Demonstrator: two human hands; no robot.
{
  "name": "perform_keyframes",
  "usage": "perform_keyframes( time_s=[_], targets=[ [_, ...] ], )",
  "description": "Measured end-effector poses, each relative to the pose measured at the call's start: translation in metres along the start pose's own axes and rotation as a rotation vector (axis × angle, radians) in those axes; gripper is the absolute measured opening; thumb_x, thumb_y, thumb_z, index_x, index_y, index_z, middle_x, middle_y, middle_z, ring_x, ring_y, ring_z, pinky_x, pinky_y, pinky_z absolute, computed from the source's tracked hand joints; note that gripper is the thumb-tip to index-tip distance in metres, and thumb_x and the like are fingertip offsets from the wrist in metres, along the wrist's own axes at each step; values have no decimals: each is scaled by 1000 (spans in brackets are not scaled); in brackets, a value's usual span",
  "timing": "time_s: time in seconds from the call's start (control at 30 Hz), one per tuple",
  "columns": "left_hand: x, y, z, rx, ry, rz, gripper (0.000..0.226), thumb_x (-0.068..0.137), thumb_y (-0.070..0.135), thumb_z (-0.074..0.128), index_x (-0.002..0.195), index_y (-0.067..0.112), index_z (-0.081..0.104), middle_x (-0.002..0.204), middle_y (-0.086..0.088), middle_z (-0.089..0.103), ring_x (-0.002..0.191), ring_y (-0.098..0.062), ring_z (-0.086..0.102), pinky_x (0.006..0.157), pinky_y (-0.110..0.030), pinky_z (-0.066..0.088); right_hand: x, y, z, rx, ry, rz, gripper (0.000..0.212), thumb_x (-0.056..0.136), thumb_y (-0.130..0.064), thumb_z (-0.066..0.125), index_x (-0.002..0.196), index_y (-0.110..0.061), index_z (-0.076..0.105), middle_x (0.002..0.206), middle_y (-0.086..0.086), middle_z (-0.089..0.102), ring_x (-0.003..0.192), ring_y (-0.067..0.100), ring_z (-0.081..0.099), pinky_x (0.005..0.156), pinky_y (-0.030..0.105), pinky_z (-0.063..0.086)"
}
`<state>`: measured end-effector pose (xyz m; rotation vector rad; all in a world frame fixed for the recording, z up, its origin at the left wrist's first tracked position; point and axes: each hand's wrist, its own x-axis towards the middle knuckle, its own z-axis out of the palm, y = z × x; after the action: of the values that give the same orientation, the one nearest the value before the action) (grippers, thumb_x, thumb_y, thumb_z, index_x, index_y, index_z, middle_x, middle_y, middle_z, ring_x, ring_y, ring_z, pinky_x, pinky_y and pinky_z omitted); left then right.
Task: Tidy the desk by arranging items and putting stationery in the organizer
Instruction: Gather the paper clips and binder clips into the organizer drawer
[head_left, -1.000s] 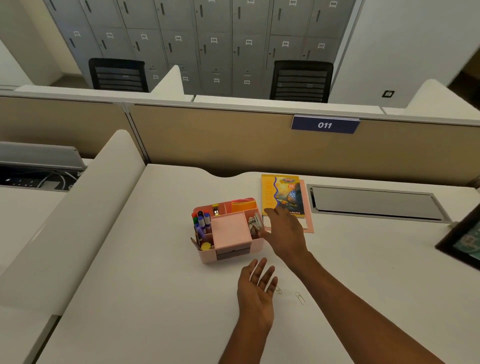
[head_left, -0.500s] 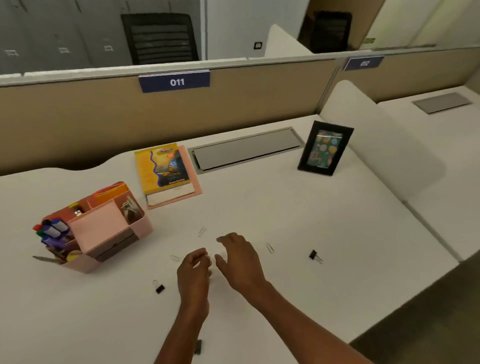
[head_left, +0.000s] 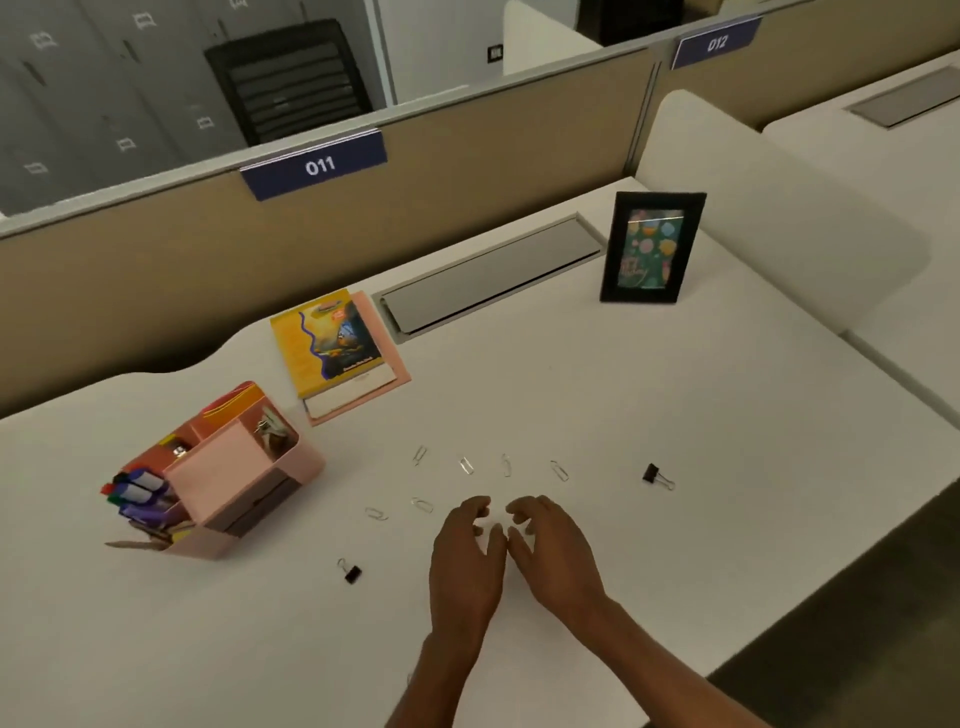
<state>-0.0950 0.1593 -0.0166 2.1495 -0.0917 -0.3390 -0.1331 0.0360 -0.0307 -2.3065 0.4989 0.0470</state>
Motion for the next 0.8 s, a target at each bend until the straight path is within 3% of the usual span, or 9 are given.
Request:
perform_keyframes(
  time_s=[0.13, 0.3, 0.4, 0.47, 0.53, 0.67, 0.8],
  targets=[
    [17, -21, -72, 182, 241, 16, 39, 96, 29, 58, 135, 27, 53, 134, 10, 57, 122, -10, 53, 102, -34, 48, 17, -71, 47, 407, -131, 50, 13, 91, -26, 67, 103, -25, 69, 85, -9, 72, 78, 4, 67, 73, 22, 56],
    [45, -30, -176, 488, 434, -23, 42, 90, 12, 70, 130, 11, 60, 138, -9, 57, 129, -29, 50, 106, -48, 46, 30, -172, 112, 805, -365, 384, 9, 92, -19, 64, 95, -17, 73, 89, -1, 76, 83, 18, 74, 77, 31, 59],
    [57, -35, -218, 706, 330, -68, 40, 85, 8, 75, 124, 10, 66, 136, -11, 59, 125, -28, 54, 102, -40, 48, 43, -210, 150, 880, -362, 581, 12, 93, -15, 67, 103, -12, 72, 96, 3, 74, 85, 16, 72, 82, 27, 60],
    [65, -39, -238, 754, 217, -133, 46, 82, 8, 77, 127, 12, 66, 133, -9, 61, 118, -24, 58, 100, -33, 49, 52, -224, 170, 935, -322, 679, 16, 93, -12, 67, 108, -9, 72, 93, 4, 73, 83, 13, 72, 76, 22, 60],
    [76, -35, -251, 764, 118, -239, 53, 80, 5, 79, 130, 14, 64, 132, -8, 61, 113, -24, 60, 100, -33, 51, 59, -231, 183, 962, -282, 727, 19, 93, -13, 67, 111, -7, 72, 89, 4, 73, 81, 12, 72, 69, 17, 57],
    [94, -38, -263, 737, 44, -328, 58, 78, 3, 79, 132, 15, 61, 132, -8, 60, 110, -27, 61, 98, -35, 53, 67, -240, 197, 952, -225, 740, 20, 94, -14, 67, 112, -10, 72, 95, 2, 75, 84, 12, 72, 74, 19, 58],
    [94, -51, -260, 710, 82, -176, 14, 90, 6, 62, 103, 10, 62, 106, -9, 63, 94, -25, 60, 85, -36, 53, 68, -249, 201, 873, -187, 713, 17, 96, -21, 65, 109, -14, 73, 96, -1, 74, 72, 6, 68, 50, 3, 44]
  ],
)
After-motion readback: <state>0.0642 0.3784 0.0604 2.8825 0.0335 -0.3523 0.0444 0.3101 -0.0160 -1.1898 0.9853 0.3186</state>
